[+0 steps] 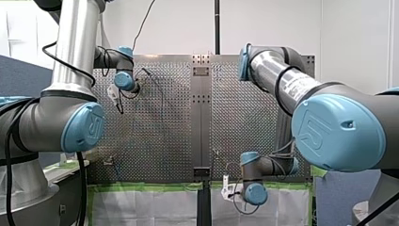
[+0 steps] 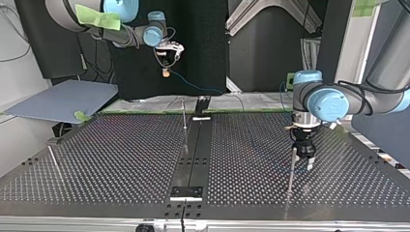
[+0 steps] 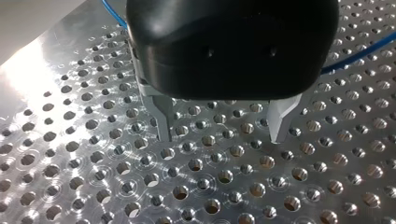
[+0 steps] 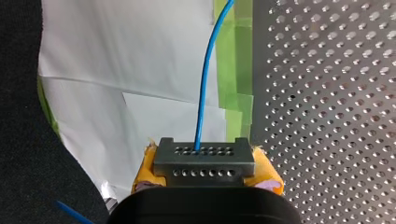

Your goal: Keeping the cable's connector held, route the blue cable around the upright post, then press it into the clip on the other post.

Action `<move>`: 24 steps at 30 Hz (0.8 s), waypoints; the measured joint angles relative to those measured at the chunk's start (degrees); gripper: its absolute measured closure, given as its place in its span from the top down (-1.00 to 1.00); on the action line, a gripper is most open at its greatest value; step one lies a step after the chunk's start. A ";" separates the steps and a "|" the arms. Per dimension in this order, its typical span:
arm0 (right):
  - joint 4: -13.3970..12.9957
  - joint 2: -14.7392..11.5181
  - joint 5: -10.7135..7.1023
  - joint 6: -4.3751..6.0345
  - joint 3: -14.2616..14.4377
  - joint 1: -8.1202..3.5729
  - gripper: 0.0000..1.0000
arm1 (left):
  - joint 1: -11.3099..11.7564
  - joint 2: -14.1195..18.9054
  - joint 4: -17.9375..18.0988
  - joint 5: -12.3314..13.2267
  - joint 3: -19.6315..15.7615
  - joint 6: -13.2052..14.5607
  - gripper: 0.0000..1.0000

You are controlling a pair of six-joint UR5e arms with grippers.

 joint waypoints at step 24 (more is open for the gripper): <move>-3.85 -12.14 -5.52 1.67 3.41 -1.81 -1.00 | -0.59 -0.01 -0.08 -0.01 0.00 -0.07 1.00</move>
